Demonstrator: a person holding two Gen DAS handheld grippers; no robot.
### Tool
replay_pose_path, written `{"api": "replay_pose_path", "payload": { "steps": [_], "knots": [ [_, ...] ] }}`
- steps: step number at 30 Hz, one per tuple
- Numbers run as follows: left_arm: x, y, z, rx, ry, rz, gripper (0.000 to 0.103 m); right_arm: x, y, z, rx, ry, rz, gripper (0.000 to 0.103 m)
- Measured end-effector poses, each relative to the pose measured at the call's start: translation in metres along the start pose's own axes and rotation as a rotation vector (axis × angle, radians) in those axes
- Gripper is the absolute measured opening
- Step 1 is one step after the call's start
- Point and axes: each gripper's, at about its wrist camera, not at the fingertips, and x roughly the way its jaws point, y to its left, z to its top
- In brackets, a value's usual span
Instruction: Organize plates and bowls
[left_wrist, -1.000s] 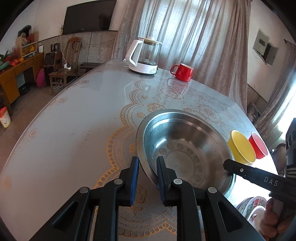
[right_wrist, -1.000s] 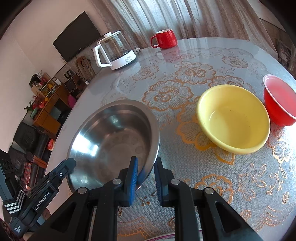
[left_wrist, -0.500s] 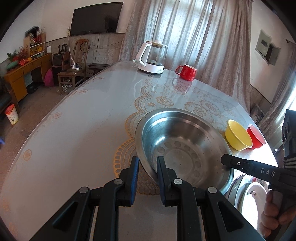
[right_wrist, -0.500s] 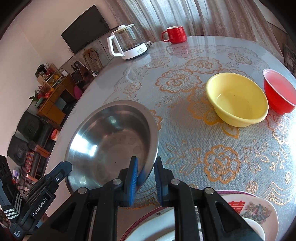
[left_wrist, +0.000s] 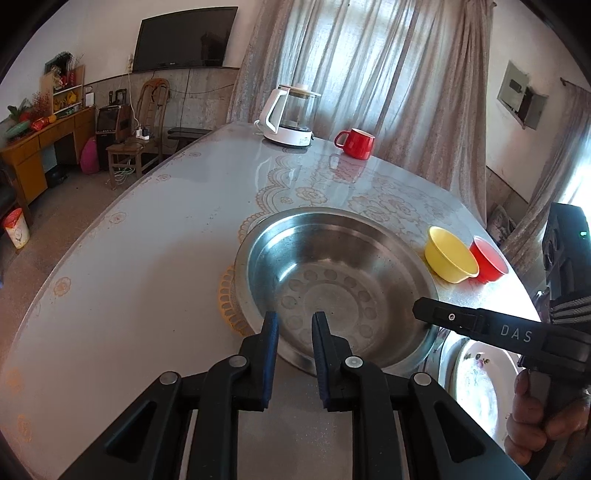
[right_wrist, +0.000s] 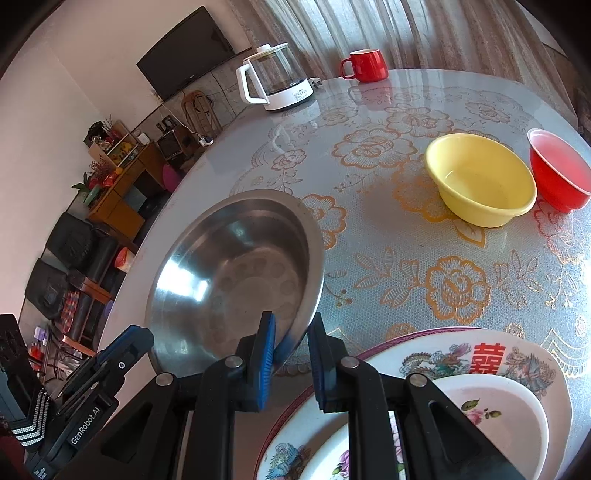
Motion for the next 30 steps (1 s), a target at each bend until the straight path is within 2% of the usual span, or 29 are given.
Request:
{"api": "replay_pose_path", "payload": {
  "steps": [7, 9, 11, 13, 16, 20, 30],
  "knots": [
    [-0.009, 0.009, 0.0, -0.043, -0.019, 0.013, 0.019, 0.004, -0.001, -0.001, 0.006, 0.007, -0.013, 0.017],
    [-0.009, 0.017, 0.005, -0.069, -0.026, 0.028, 0.027, 0.006, -0.004, -0.001, 0.007, 0.005, -0.018, 0.017],
    [-0.006, 0.025, 0.011, -0.092, -0.029, 0.038, 0.04, 0.006, -0.004, 0.0, 0.008, 0.006, -0.017, 0.017],
    [0.004, 0.028, 0.016, -0.089, -0.007, 0.036, 0.047, 0.007, -0.003, 0.001, 0.001, 0.004, -0.022, 0.017],
    [0.023, 0.031, 0.02, -0.097, 0.029, 0.023, 0.045, 0.007, -0.003, 0.001, 0.0, 0.004, -0.022, 0.017],
    [0.035, 0.025, 0.02, -0.076, 0.05, -0.024, 0.034, 0.008, -0.003, 0.002, -0.012, 0.008, -0.023, 0.017],
    [0.021, 0.03, 0.011, -0.089, 0.024, -0.028, 0.03, 0.008, 0.004, -0.001, -0.038, 0.017, -0.024, 0.018]
  ]
}}
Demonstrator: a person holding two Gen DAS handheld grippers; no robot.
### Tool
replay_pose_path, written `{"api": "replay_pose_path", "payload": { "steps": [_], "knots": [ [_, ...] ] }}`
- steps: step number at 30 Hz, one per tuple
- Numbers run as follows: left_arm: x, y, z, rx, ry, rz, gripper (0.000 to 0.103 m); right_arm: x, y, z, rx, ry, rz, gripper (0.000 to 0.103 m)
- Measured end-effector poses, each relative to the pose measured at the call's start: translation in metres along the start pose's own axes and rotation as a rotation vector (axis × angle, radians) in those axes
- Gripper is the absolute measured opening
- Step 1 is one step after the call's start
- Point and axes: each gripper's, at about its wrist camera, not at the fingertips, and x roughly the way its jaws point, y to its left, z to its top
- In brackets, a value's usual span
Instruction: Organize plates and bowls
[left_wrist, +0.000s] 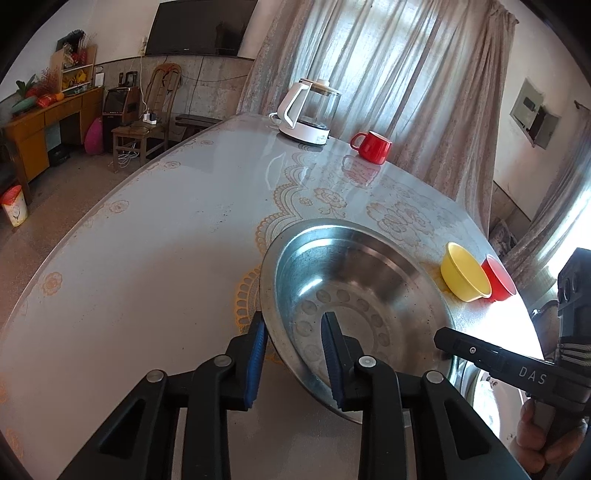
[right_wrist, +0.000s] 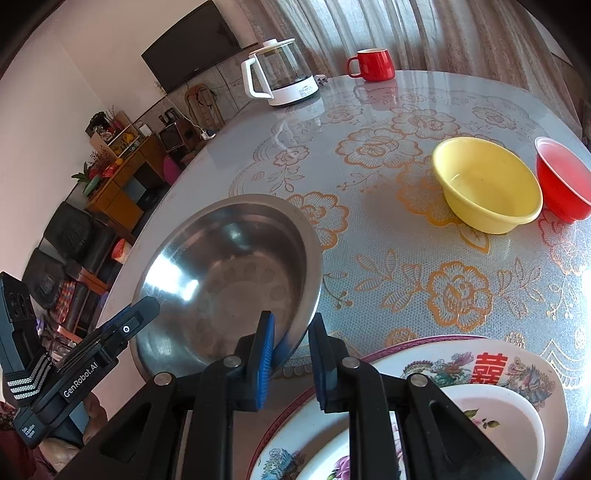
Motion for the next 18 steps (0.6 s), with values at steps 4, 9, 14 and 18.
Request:
{"api": "replay_pose_path", "payload": {
  "steps": [4, 9, 14, 18],
  "knots": [
    [-0.003, 0.002, -0.007, -0.008, 0.013, 0.01, 0.03, 0.001, 0.003, -0.005, -0.015, 0.004, 0.01, 0.018],
    [-0.009, 0.0, -0.012, -0.008, 0.023, -0.005, 0.03, 0.0, 0.005, -0.007, -0.024, 0.003, 0.009, 0.018],
    [-0.013, 0.0, -0.018, -0.002, 0.029, 0.02, 0.034, -0.003, 0.003, -0.008, -0.032, 0.01, 0.032, 0.021],
    [-0.024, 0.006, -0.016, -0.007, -0.002, 0.071, 0.038, -0.005, -0.001, -0.009, -0.012, 0.003, 0.054, 0.025]
  ]
}}
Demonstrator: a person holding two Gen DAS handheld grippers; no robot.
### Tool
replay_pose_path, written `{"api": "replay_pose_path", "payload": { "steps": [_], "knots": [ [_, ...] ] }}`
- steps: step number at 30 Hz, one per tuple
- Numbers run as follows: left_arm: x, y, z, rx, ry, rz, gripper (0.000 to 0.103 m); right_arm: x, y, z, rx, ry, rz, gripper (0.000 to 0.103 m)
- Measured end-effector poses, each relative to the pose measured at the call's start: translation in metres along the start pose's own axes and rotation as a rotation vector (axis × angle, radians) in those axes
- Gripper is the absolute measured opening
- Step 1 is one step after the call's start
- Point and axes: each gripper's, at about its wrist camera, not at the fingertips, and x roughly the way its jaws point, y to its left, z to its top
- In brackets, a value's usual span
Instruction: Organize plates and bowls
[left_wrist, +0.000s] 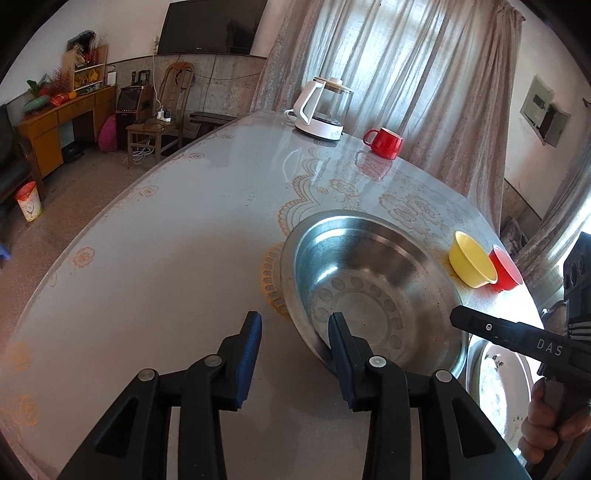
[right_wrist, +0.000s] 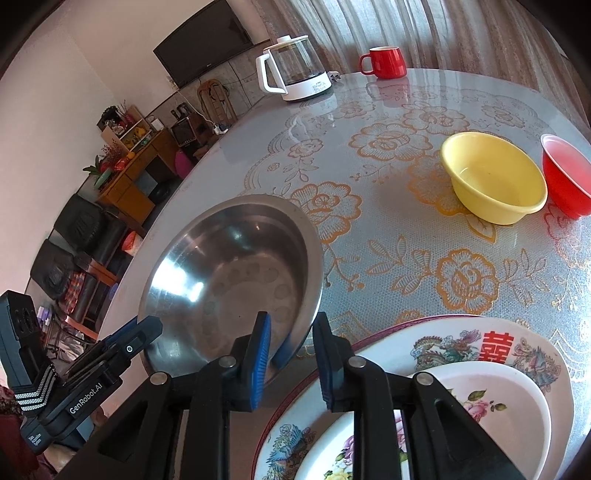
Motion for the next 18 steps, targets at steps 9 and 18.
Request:
{"api": "replay_pose_path", "payload": {
  "steps": [9, 18],
  "knots": [
    [-0.034, -0.032, 0.024, 0.075, -0.132, -0.017, 0.038, -0.038, -0.019, 0.0, 0.056, -0.109, 0.036, 0.028],
    [-0.012, -0.117, 0.037, 0.238, -0.067, -0.104, 0.038, -0.076, -0.082, -0.003, 0.182, -0.187, -0.024, 0.028]
  ]
}}
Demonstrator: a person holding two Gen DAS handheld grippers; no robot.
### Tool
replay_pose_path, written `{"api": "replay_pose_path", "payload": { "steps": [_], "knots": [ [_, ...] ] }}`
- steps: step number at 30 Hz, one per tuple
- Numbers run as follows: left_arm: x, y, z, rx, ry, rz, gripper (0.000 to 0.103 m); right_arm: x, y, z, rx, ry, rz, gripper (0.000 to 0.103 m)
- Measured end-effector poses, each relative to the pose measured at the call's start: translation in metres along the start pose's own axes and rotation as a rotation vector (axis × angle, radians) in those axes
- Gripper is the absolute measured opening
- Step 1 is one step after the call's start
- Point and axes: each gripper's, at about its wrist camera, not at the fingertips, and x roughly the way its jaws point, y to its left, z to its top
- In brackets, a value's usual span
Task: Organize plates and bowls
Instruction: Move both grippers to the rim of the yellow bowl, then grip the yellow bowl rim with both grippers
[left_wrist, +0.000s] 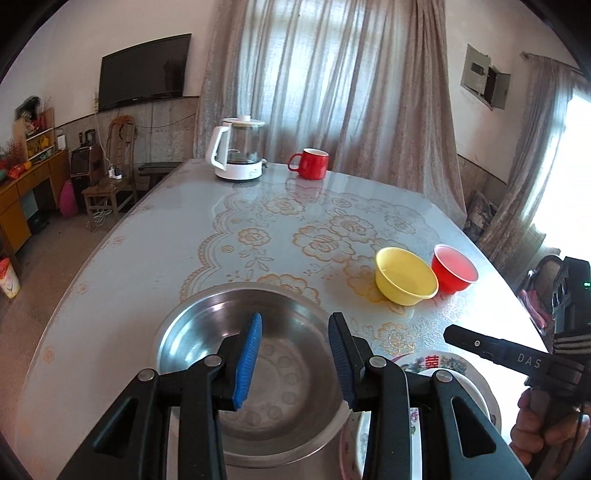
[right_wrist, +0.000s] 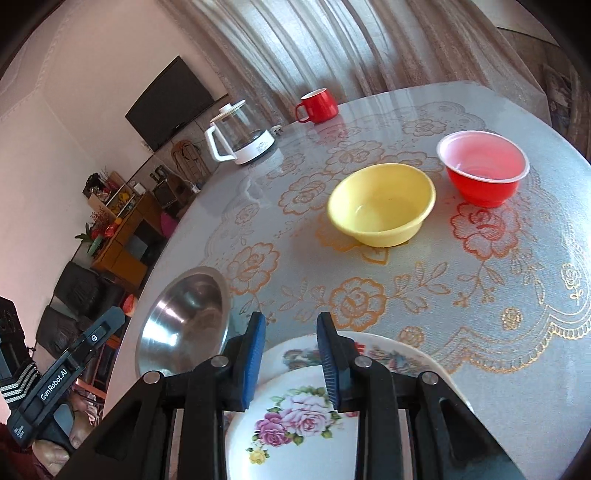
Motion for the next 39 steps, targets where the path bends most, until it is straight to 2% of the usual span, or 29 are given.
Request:
{"api": "replay_pose_path", "payload": {
  "steps": [7, 10, 15, 22, 30, 36, 38, 39],
  "knots": [
    [0.042, -0.053, 0.018, 0.078, 0.075, -0.06, 0.038, -0.022, -0.053, 0.014, 0.087, -0.056, -0.07, 0.028],
    [0.061, -0.067, 0.025, 0.101, 0.101, -0.059, 0.038, -0.027, -0.071, 0.022, 0.123, -0.075, -0.087, 0.028],
    [0.094, -0.086, 0.036, 0.107, 0.148, -0.073, 0.03, -0.017, -0.089, 0.036, 0.148, -0.071, -0.096, 0.026],
    [0.131, -0.096, 0.049, 0.07, 0.196, -0.102, 0.029, 0.011, -0.102, 0.058, 0.194, -0.059, -0.076, 0.022],
    [0.166, -0.095, 0.057, -0.002, 0.253, -0.153, 0.029, 0.043, -0.111, 0.082, 0.22, -0.04, -0.114, 0.022],
    [0.186, -0.101, 0.055, -0.003, 0.297, -0.15, 0.029, 0.057, -0.116, 0.088, 0.243, -0.023, -0.115, 0.022],
    [0.19, -0.104, 0.053, -0.001, 0.314, -0.167, 0.013, 0.063, -0.117, 0.089, 0.236, -0.007, -0.126, 0.015],
    [0.19, -0.104, 0.053, 0.004, 0.308, -0.16, 0.013, 0.064, -0.117, 0.089, 0.237, -0.002, -0.119, 0.013]
  ]
}}
